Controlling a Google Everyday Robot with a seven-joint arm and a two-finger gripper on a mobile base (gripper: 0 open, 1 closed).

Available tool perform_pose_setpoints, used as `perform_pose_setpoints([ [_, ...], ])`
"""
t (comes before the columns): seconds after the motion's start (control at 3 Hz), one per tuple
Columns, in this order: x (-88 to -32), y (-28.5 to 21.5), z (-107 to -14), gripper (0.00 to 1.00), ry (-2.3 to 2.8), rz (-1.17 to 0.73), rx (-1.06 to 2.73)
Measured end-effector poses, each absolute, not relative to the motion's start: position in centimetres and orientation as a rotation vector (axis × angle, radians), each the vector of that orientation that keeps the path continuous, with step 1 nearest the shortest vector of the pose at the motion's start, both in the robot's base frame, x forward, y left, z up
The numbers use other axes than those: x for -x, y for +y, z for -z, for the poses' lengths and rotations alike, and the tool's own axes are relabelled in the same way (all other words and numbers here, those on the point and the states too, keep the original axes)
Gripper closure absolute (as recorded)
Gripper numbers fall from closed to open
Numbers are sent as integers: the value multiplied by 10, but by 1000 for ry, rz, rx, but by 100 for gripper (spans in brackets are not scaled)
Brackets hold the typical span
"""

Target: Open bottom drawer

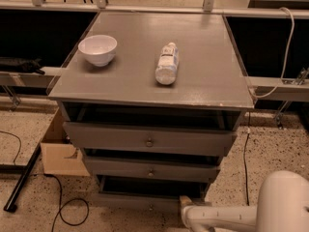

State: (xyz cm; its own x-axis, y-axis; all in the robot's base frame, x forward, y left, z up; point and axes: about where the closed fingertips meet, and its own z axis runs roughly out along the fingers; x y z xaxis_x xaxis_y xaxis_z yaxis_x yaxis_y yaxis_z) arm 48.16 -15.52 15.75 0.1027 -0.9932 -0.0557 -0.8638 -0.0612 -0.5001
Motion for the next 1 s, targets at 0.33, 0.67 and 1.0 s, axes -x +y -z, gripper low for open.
perform_pose_setpoints([
  [0.33, -482, -155, -157, 37, 1812, 427, 1979],
  [0.67, -482, -155, -157, 15, 1812, 427, 1979],
  [1.0, -482, -155, -157, 2, 1812, 427, 1979],
])
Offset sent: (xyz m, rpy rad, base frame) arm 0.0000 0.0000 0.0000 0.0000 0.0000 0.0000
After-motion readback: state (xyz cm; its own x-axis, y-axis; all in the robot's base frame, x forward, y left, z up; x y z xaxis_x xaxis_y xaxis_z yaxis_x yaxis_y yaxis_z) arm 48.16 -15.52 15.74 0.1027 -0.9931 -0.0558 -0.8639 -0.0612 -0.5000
